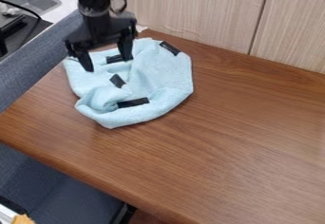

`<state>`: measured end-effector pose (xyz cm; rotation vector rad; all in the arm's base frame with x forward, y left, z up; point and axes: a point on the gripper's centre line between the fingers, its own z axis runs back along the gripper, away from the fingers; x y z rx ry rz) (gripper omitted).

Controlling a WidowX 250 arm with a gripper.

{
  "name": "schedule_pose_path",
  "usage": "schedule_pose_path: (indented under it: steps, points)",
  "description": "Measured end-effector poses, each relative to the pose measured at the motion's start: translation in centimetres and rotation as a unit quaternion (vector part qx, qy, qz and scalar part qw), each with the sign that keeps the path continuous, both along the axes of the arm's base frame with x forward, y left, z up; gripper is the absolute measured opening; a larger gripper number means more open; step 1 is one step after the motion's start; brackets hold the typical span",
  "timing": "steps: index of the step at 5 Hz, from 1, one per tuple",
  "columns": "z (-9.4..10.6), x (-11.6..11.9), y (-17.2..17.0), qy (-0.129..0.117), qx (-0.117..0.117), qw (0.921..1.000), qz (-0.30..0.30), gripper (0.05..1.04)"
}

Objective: Move the cloth from the bottom right to the top left of the table

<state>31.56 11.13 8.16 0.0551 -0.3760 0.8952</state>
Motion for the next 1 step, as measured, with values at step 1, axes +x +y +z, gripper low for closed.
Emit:
schedule_pose_path:
  steps: [1]
  points:
    - [2.07,-0.57,0.17,-0.021,0.013,0.9997,0.006,0.999]
